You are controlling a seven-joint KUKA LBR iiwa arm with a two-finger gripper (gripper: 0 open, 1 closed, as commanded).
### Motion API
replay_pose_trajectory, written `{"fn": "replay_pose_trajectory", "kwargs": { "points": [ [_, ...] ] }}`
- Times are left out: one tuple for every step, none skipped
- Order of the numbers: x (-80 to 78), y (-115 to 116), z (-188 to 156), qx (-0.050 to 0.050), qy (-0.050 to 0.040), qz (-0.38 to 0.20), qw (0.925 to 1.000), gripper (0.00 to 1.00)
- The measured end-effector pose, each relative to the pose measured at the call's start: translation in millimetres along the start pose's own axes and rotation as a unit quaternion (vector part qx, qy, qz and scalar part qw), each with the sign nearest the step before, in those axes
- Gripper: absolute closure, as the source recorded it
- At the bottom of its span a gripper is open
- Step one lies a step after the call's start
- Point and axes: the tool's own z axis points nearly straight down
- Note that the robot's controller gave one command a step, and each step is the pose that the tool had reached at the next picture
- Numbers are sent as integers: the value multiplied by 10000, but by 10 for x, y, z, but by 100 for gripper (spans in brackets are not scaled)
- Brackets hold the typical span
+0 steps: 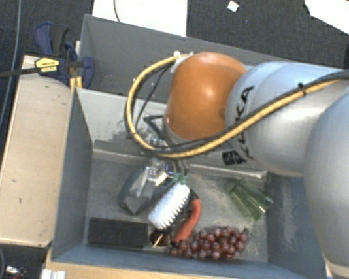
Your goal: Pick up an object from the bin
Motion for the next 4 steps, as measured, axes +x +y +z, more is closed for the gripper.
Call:
{"fn": "replay_pose_trajectory", "kwargs": {
  "points": [
    [0, 0, 0, 0, 0, 3, 10000, 0],
    [528, -471, 725, 4, 17, -324, 9995, 0],
    [563, -830, 745, -32, -94, -834, 9965, 100],
    [563, -831, 746, -32, -94, -819, 9966, 100]
  ]
}}
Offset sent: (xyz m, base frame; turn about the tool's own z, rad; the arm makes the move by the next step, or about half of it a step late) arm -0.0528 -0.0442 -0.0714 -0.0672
